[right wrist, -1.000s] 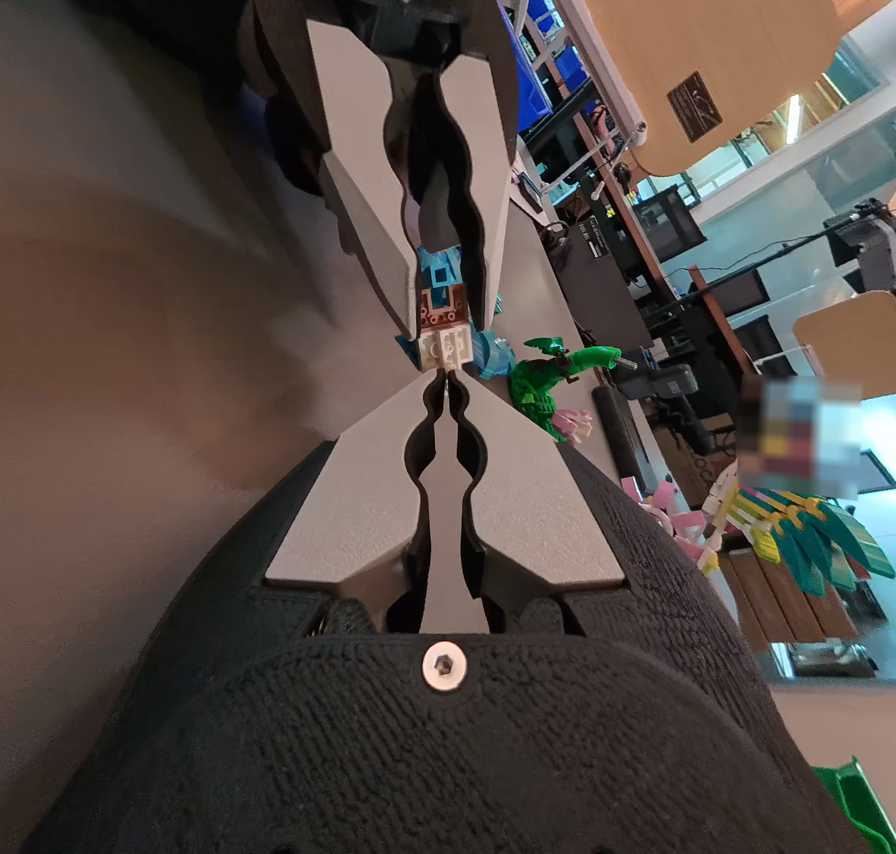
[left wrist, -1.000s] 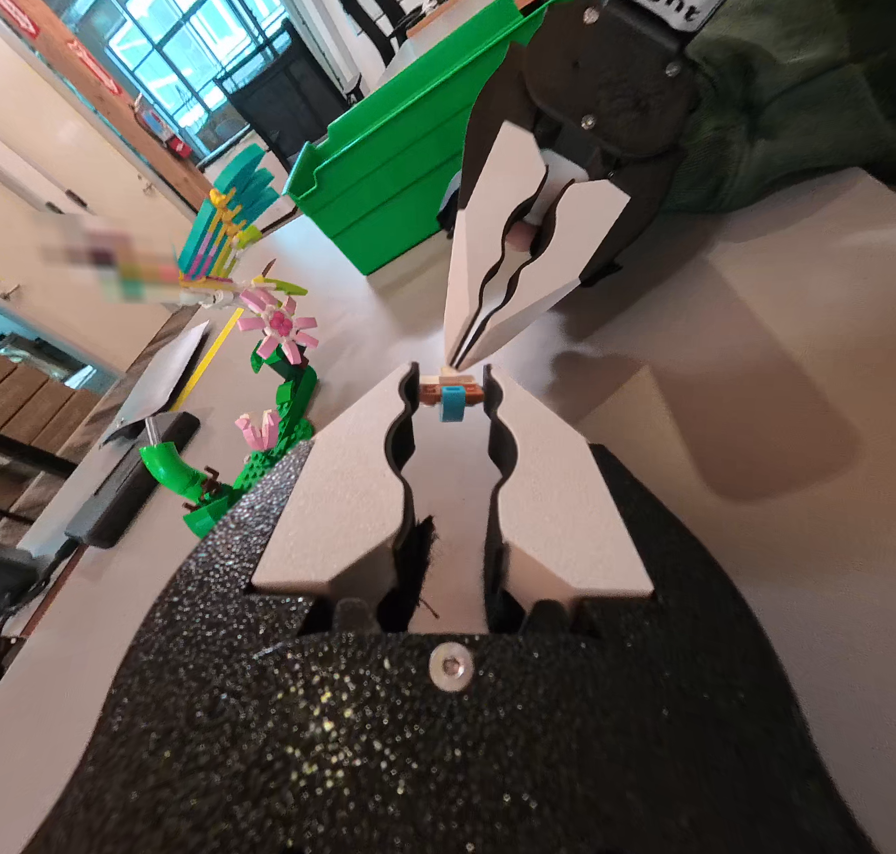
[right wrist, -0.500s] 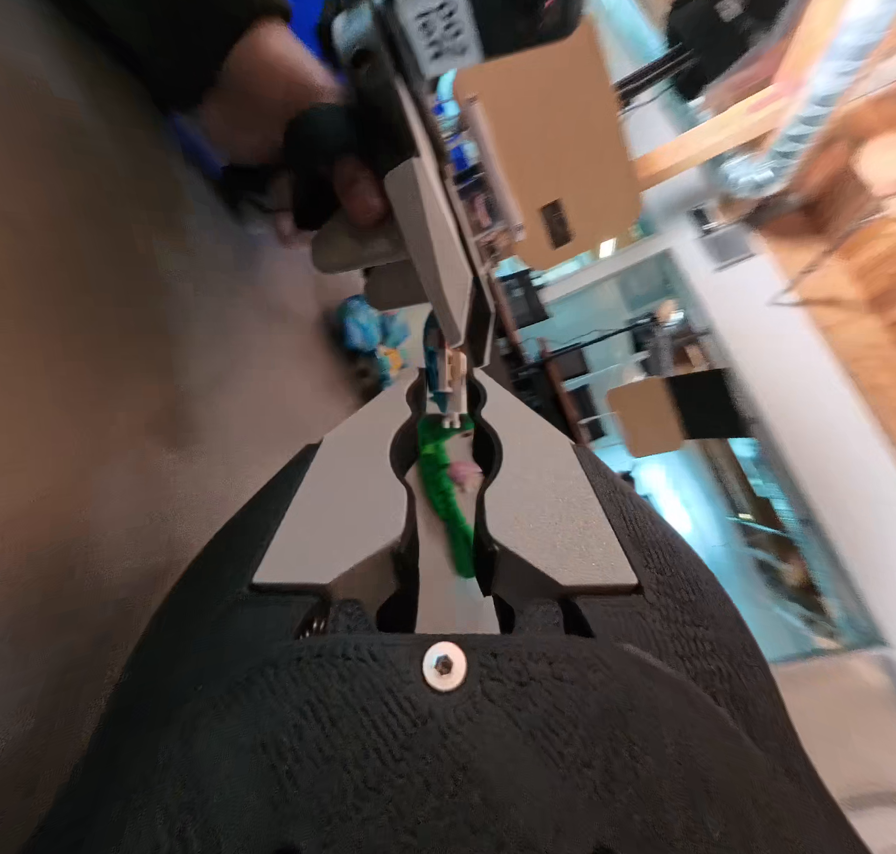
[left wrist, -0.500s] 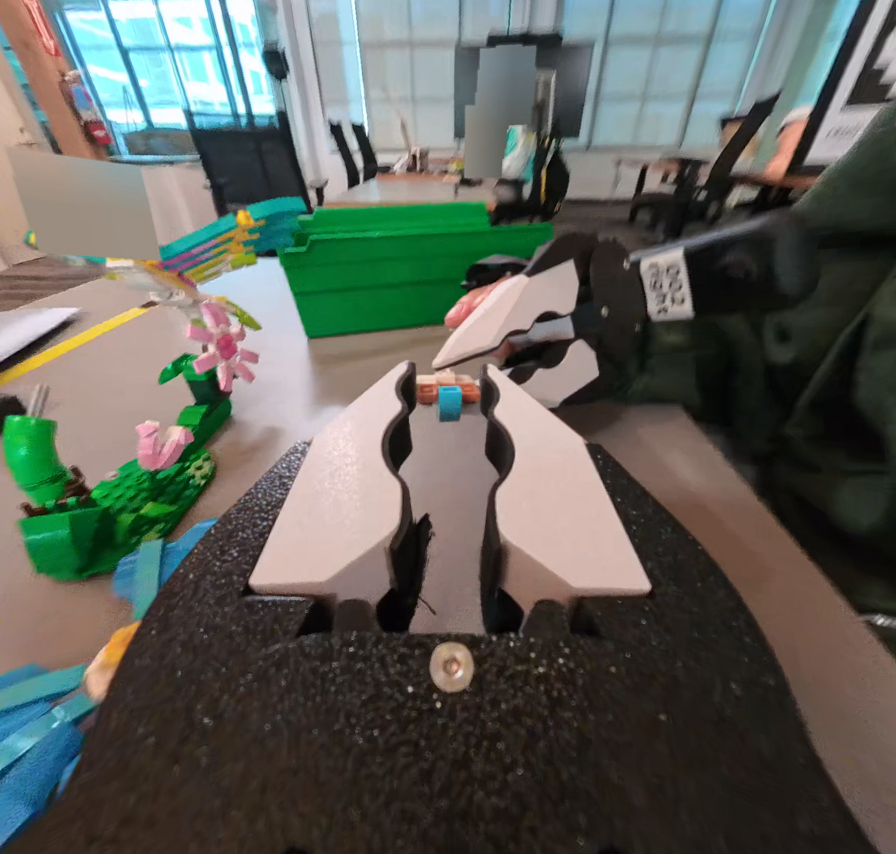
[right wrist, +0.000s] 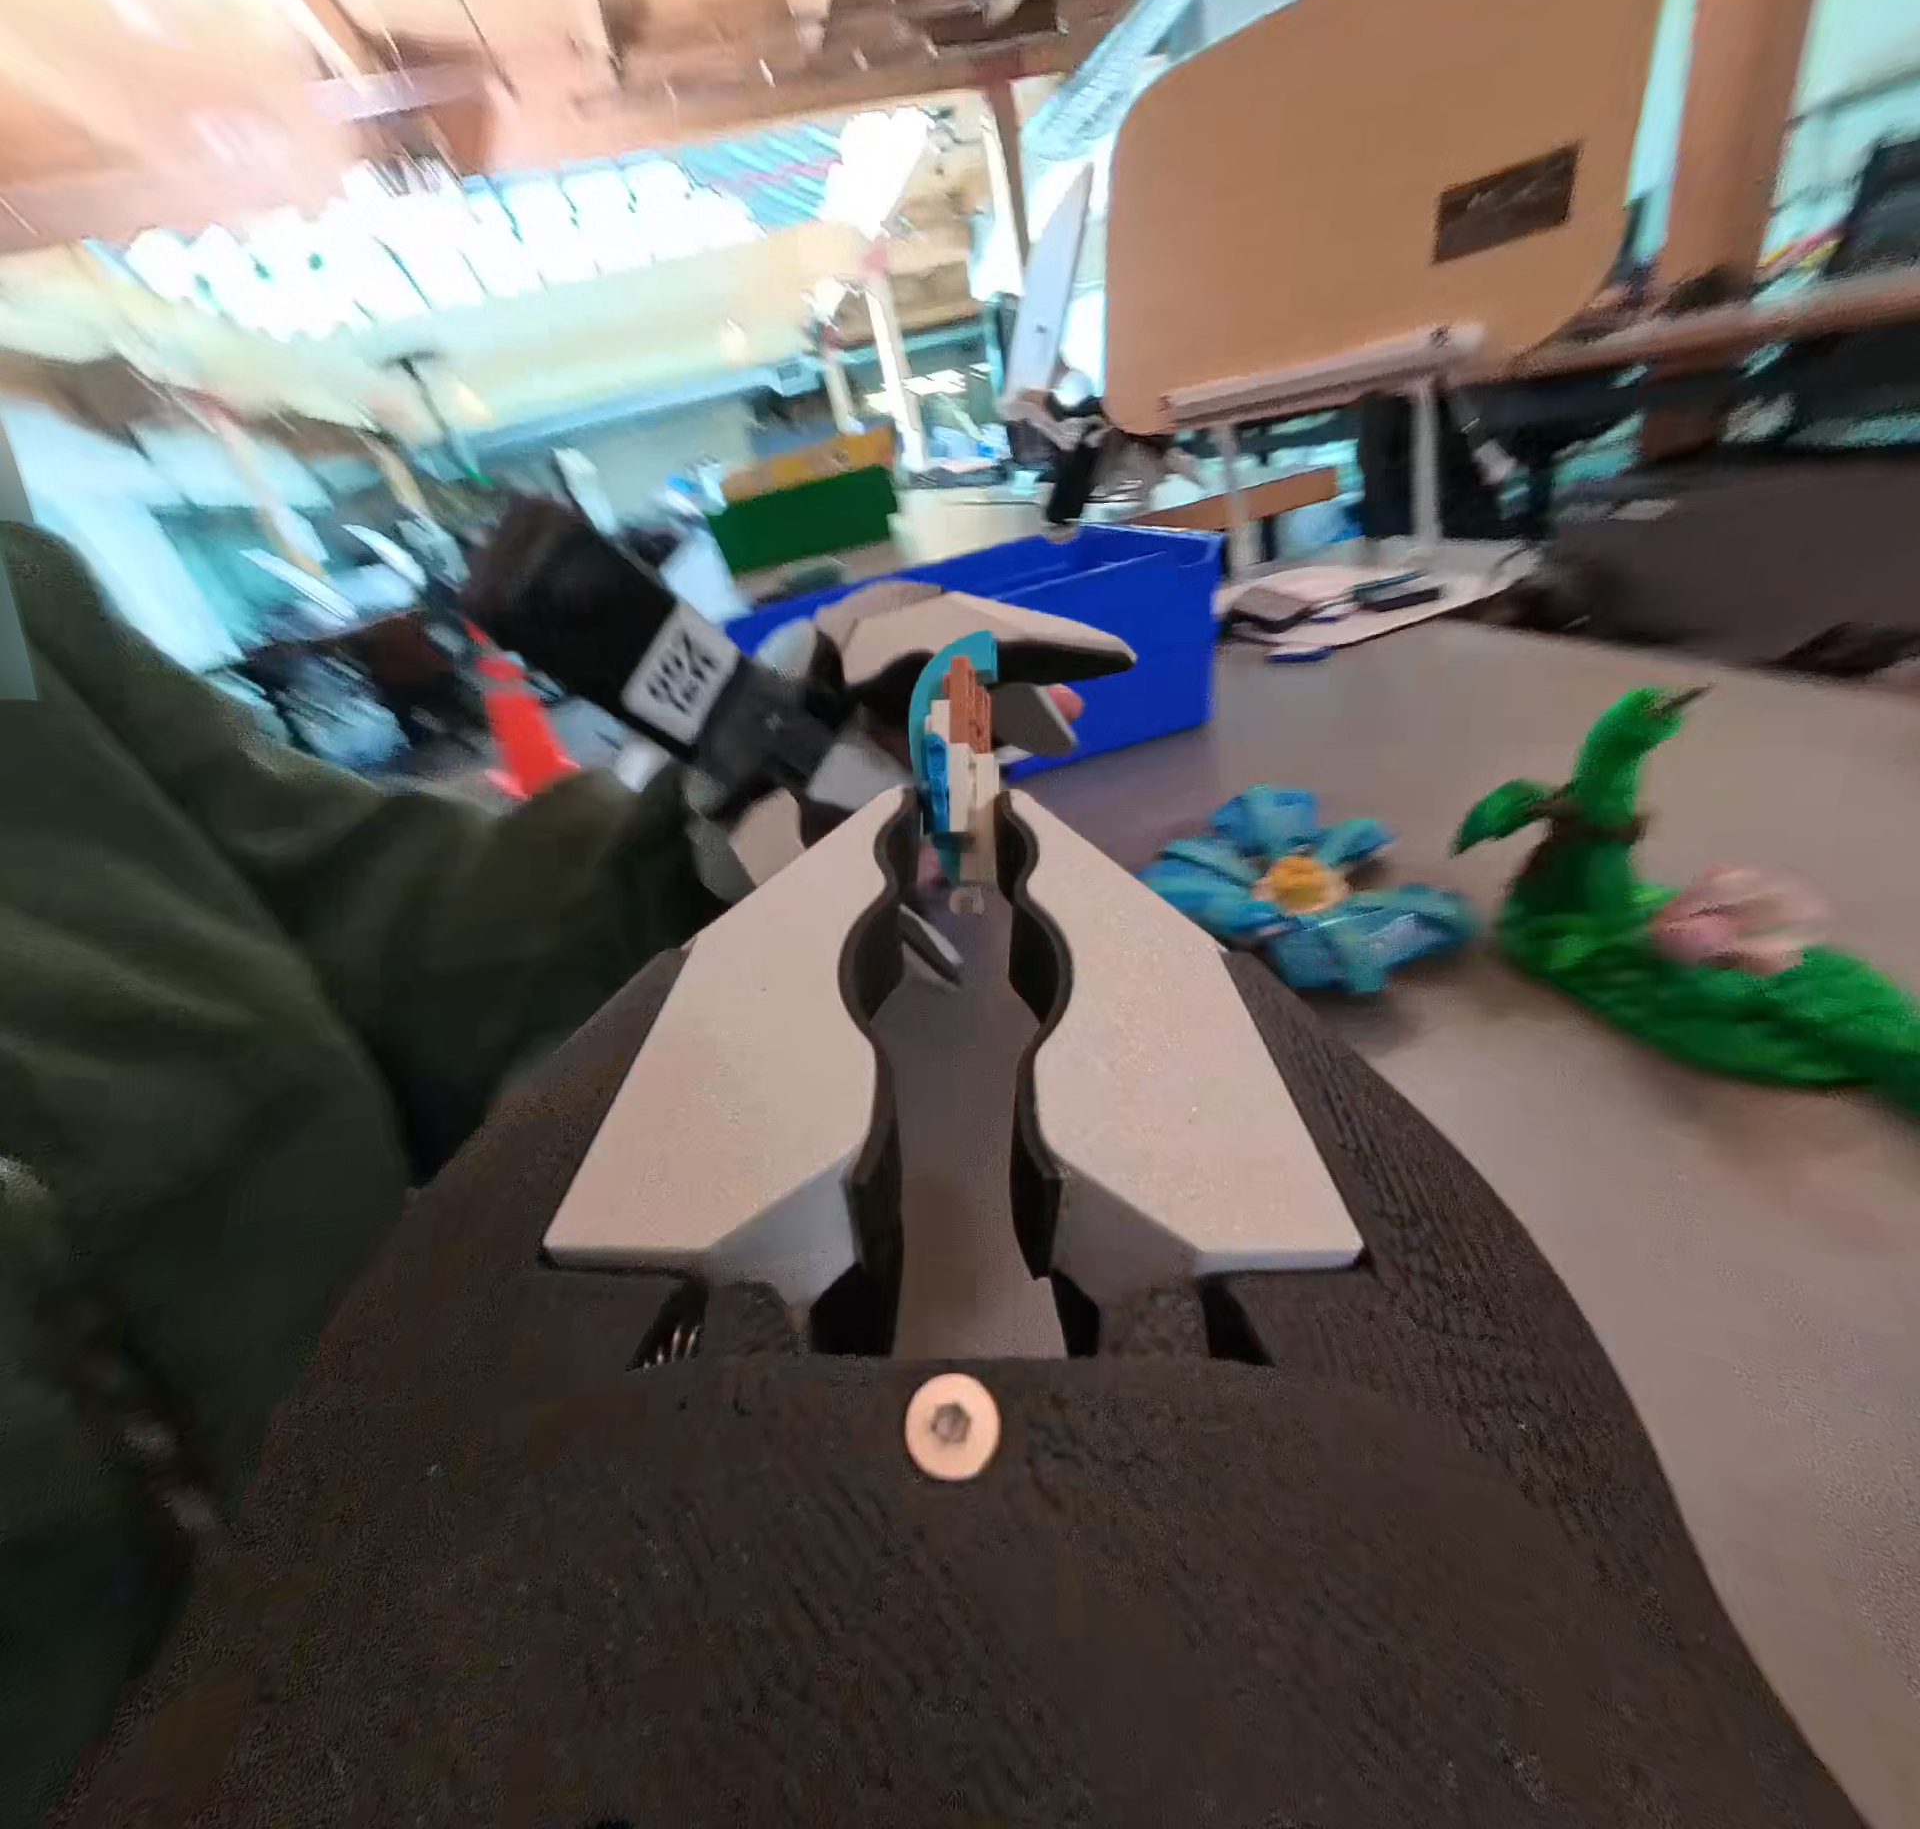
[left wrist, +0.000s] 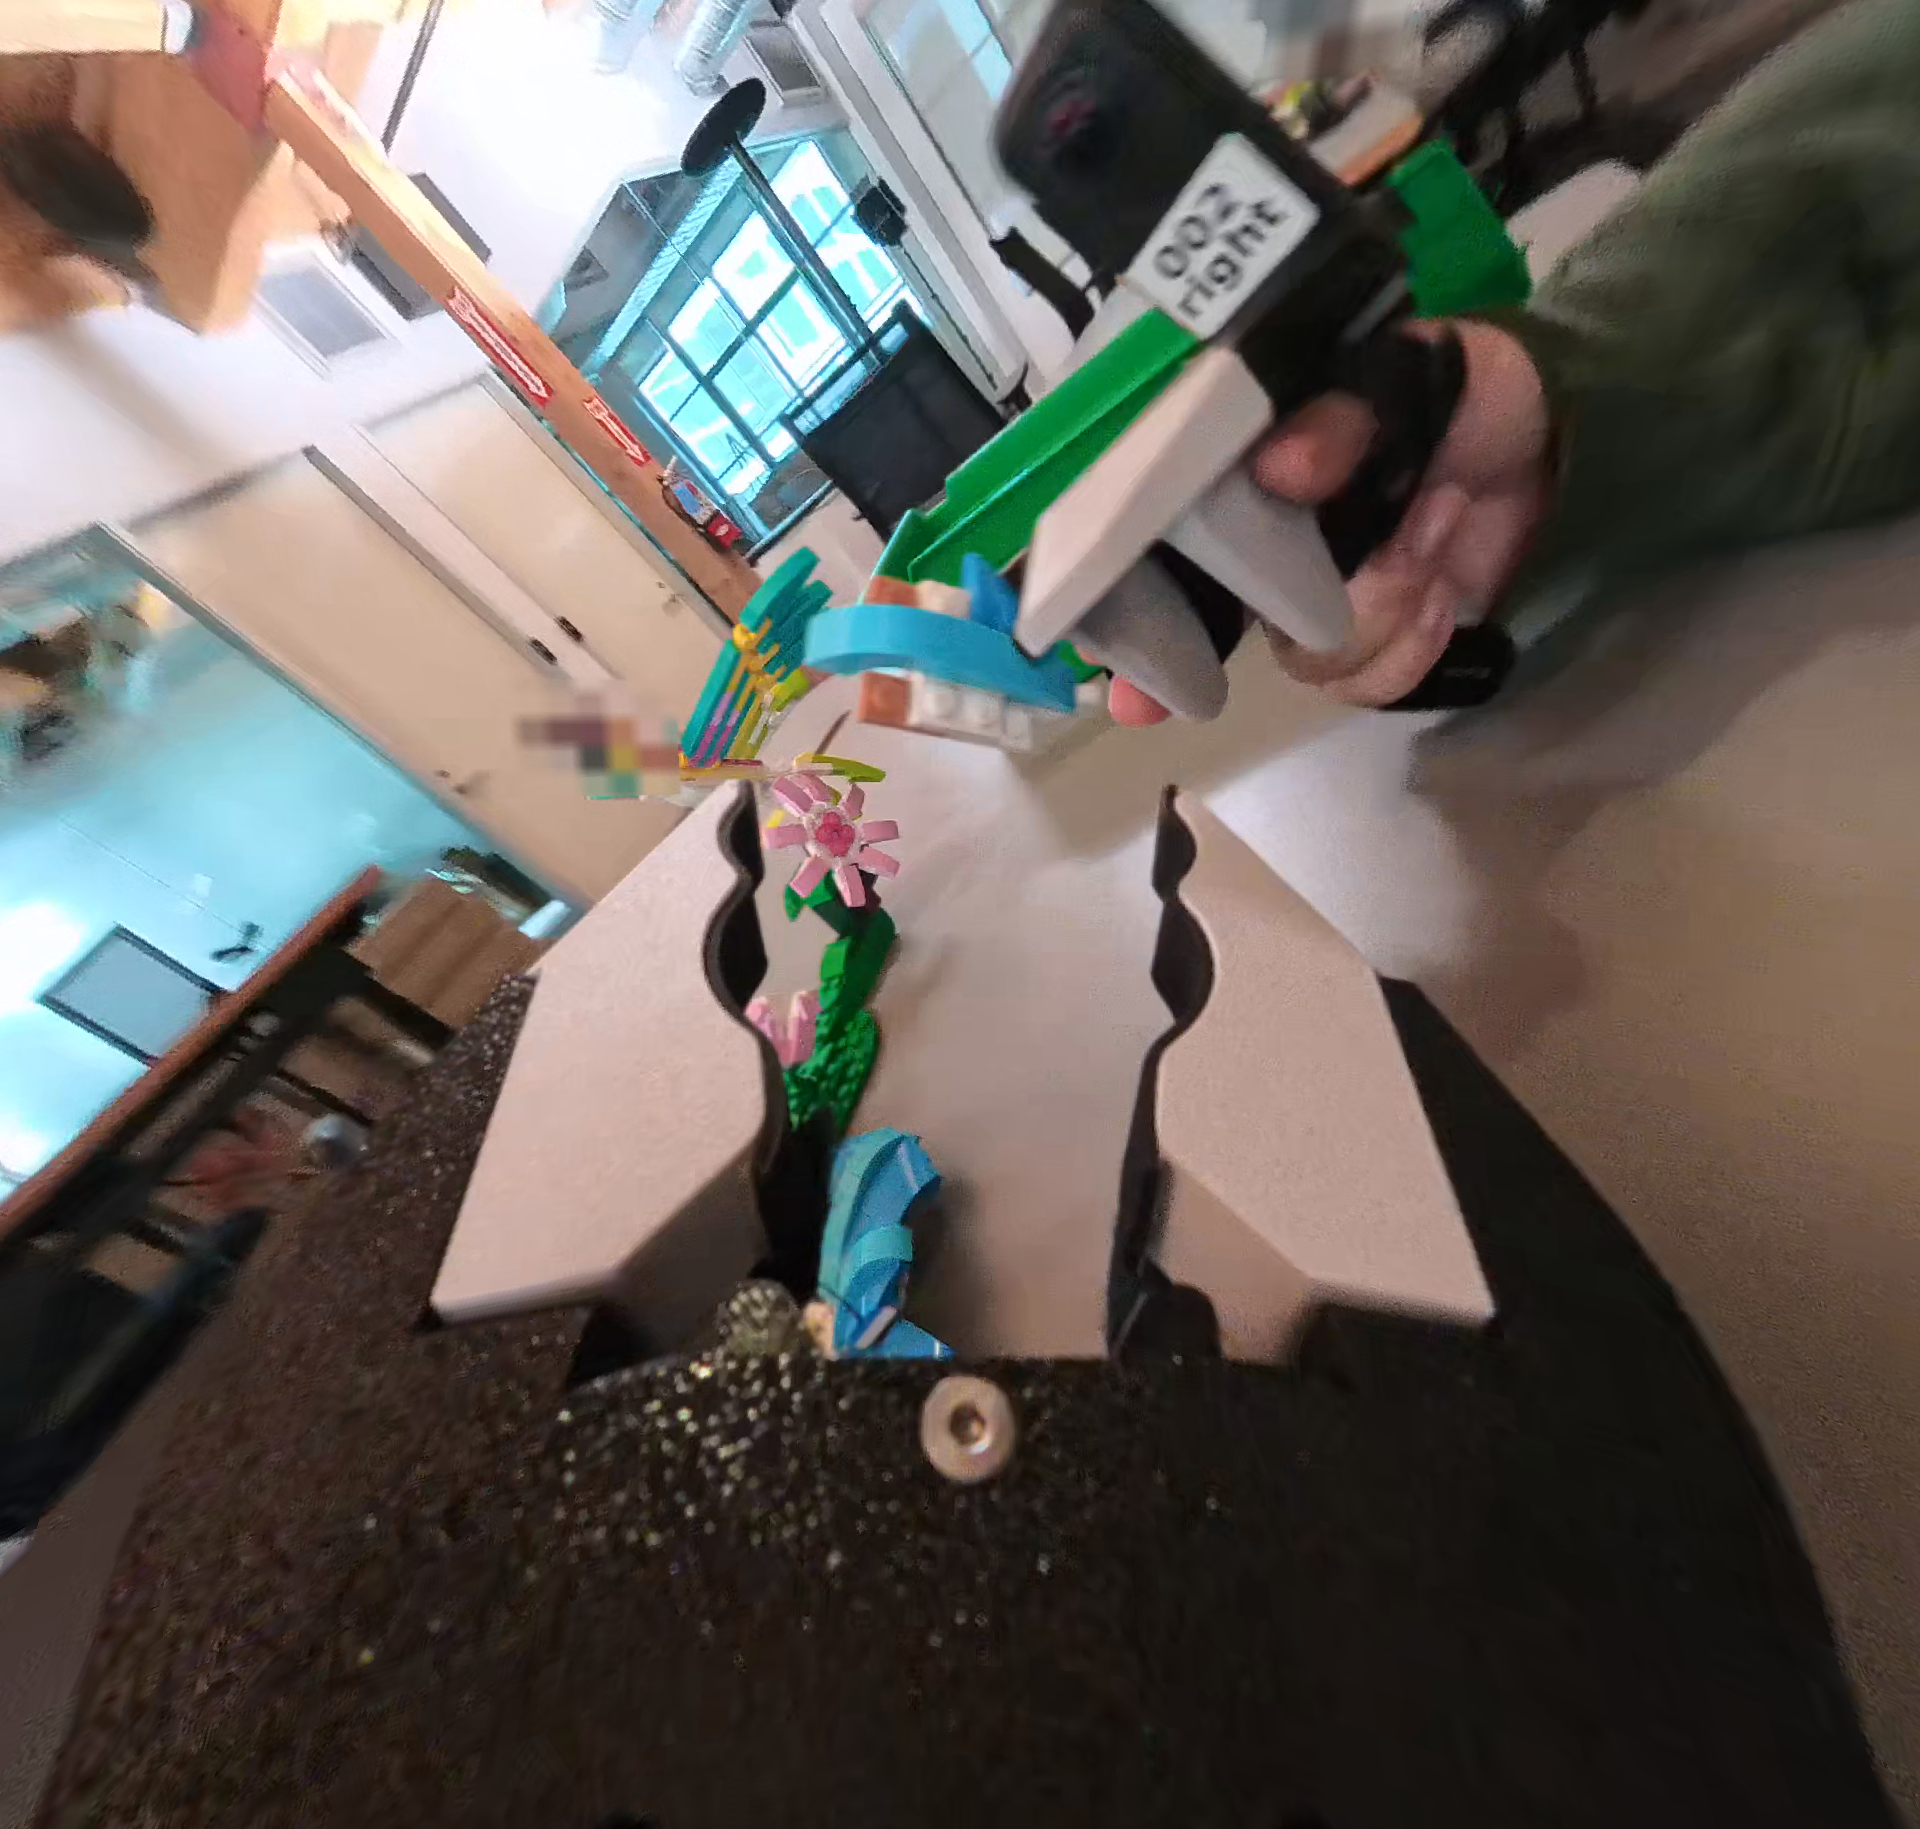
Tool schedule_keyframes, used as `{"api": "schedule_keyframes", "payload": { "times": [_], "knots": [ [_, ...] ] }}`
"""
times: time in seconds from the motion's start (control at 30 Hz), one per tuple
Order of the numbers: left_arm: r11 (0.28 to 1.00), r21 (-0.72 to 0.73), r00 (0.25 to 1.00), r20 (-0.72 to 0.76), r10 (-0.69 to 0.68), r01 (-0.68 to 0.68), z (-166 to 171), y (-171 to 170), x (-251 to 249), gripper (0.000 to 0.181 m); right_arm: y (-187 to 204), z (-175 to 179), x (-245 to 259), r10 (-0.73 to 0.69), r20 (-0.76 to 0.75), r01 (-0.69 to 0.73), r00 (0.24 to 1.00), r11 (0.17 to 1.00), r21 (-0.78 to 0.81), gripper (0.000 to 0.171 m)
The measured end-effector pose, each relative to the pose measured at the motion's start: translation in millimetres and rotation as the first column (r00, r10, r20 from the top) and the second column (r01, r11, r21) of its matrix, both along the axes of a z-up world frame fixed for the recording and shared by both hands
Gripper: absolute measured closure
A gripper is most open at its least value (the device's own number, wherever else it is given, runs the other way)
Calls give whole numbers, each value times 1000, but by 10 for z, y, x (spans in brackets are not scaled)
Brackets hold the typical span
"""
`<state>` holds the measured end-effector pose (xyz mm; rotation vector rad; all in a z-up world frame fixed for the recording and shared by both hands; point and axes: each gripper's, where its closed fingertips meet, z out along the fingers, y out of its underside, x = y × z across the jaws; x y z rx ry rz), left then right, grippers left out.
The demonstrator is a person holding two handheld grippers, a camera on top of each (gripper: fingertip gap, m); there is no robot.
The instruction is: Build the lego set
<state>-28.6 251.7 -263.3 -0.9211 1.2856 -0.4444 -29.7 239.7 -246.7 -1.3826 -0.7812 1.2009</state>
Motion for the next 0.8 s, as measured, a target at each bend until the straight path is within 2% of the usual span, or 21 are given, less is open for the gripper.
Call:
{"api": "schedule_keyframes", "payload": {
  "times": [0.07, 0.17, 0.3, 0.43, 0.5, 0.7, 0.73, 0.77, 0.8],
  "knots": [
    [999, 50, 1000, -28, 8, -6, -47, -33, 60, 101, -9, 7, 8, 91, -110, -108, 990, 980, -167, 159],
    [998, 55, 999, 22, -38, 37, 44, -148, 109, 86, -4, 21, 44, 171, -278, -268, 945, 892, -363, 159],
    [994, 106, 1000, -5, -25, 25, 27, -161, 115, 98, -37, -48, 27, 227, -369, -398, 901, 770, -498, 159],
    [987, 163, 999, -45, 13, -5, -22, -130, 110, 124, -124, -99, -44, 280, -368, -449, 887, 714, -537, 159],
    [983, 181, 999, -29, 35, -30, 14, -100, 82, 137, -146, -113, -61, 293, -358, -453, 886, 710, -539, 159],
    [994, 101, 998, -51, 37, -31, -27, -49, 72, 139, -116, -125, -67, 272, -339, -422, 901, 735, -531, 158],
    [996, 82, 996, -87, 33, -26, -83, -40, 70, 165, -68, -122, -56, 243, -328, -390, 913, 760, -520, 157],
    [997, 75, 994, -96, 44, -37, -106, -22, 68, 176, 3, -126, -29, 198, -308, -337, 930, 794, -507, 157],
    [992, 90, 992, -84, 92, -84, -87, 47, 46, 176, 74, -146, 2, 150, -271, -271, 951, 830, -488, 156]
  ]
}}
